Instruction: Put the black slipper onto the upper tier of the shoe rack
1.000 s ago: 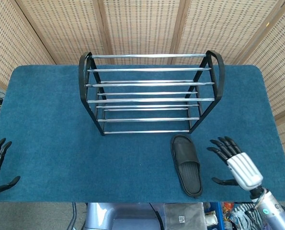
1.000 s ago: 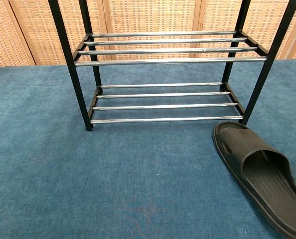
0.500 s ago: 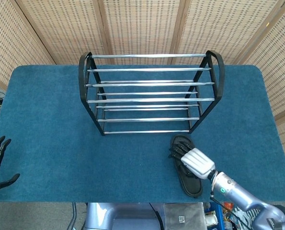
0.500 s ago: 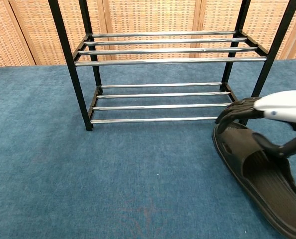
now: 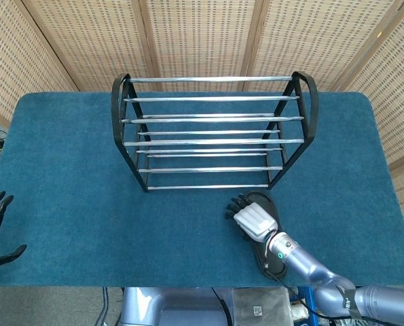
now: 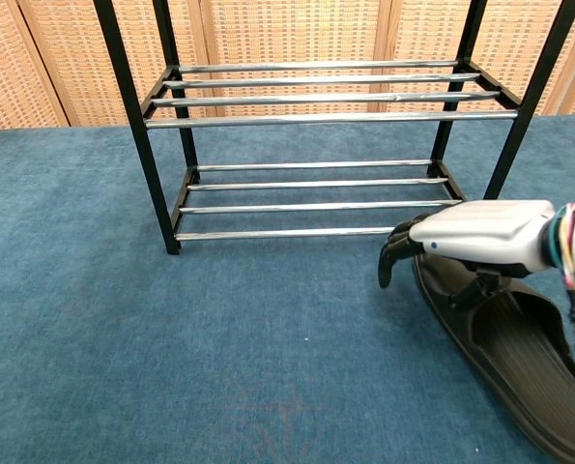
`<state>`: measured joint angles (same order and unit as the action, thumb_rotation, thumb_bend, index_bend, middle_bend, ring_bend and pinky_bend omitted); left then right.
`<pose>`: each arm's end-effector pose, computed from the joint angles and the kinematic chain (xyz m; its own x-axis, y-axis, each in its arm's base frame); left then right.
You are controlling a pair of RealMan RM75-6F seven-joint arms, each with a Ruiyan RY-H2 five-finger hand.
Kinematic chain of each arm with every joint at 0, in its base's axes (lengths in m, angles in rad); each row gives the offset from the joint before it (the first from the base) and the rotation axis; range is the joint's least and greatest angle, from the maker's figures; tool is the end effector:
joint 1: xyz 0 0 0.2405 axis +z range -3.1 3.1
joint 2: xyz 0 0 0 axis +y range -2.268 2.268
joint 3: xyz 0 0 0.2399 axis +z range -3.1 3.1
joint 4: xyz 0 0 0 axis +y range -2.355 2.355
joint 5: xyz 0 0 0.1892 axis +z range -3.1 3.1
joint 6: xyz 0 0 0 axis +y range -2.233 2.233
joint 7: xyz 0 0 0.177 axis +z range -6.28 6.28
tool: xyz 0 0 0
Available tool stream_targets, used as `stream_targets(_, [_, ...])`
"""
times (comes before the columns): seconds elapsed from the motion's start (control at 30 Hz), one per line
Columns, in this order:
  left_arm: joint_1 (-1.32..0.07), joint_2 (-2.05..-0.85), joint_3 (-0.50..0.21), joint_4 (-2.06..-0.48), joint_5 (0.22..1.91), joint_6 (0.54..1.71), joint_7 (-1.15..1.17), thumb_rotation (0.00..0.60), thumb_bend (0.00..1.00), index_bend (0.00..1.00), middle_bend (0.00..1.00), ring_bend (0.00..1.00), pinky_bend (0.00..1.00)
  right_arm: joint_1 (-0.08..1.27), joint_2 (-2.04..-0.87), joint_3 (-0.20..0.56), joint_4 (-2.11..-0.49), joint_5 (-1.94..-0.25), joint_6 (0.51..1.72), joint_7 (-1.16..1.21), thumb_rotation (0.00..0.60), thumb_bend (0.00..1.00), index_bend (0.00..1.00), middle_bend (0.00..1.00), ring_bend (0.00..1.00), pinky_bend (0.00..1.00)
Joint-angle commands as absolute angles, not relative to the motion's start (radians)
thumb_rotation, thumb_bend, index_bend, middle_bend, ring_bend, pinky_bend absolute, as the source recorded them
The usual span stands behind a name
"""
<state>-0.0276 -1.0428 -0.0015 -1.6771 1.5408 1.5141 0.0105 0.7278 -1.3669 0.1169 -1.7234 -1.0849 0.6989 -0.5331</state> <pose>-0.2885 0.1850 0.1820 0.4181 0.0439 0.9074 0.9081 0.0042 -0.4186 -0.1333 -0.3041 -0.0188 0.6384 -0.4335 0.6360 -0.7444 -0.5578 0.3671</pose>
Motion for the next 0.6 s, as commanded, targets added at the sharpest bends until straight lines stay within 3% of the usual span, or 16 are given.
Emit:
stream_targets(0.03, [-0.027,-1.040,-0.002,-1.676,1.541,1.516,0.005,0.600,0.20,0.00,0.00,0.00,0.00,0.807,-1.411,0.080,-1.742,-0.880,0.745,-0.705,0.600,1.00,0.30,0.22,0.05,0.05])
stream_targets(0.6, [-0.026,-1.040,0.003,-1.670,1.562,1.527,-0.010,0.600,0.20,0.00,0.00,0.00,0.00,0.936,-1.308,-0.034,-1.796,-0.439,0.903,-0.917,0.600,1.00,0.33,0.26,0.05,0.09])
